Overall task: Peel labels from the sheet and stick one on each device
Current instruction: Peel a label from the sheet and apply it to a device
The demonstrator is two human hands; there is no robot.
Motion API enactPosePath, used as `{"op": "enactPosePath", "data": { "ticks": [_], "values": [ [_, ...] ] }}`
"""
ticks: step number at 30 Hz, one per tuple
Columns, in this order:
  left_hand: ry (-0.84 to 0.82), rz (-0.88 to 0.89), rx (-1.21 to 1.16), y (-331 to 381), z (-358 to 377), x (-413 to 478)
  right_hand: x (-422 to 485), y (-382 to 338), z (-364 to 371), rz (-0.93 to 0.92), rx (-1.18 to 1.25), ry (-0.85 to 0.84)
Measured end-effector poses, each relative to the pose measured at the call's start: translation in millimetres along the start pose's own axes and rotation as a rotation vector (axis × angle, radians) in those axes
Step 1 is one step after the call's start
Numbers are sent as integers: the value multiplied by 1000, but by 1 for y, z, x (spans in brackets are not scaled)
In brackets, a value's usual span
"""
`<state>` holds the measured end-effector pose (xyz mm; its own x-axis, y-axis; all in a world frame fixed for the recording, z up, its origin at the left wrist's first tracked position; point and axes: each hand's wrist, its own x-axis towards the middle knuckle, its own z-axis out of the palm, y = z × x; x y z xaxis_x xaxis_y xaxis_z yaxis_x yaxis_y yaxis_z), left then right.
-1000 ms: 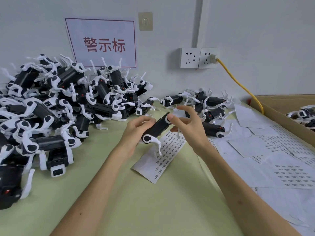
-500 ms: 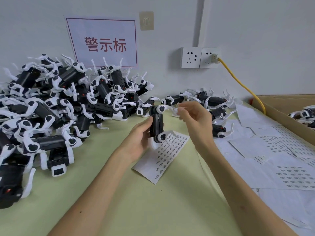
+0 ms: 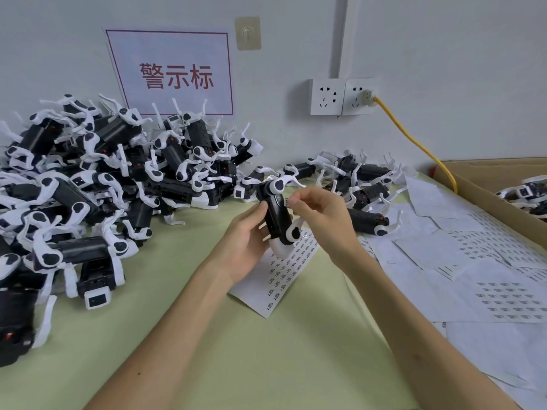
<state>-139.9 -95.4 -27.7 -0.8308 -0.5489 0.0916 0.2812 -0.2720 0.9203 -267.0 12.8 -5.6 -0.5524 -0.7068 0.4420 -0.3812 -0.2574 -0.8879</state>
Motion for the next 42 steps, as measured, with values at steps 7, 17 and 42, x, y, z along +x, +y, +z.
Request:
{"op": "enactPosePath", "data": {
  "ticks": [7,17,42],
  "values": [
    [-21,56,-3,0,1,-1,1,2,0,12,-41,15],
    [-34,72,-12,0,2,0,-1,0,2,8,-106,28],
    [16,84,48,-2,5,-1,-3,3,7,-3,-150,89]
  ]
}}
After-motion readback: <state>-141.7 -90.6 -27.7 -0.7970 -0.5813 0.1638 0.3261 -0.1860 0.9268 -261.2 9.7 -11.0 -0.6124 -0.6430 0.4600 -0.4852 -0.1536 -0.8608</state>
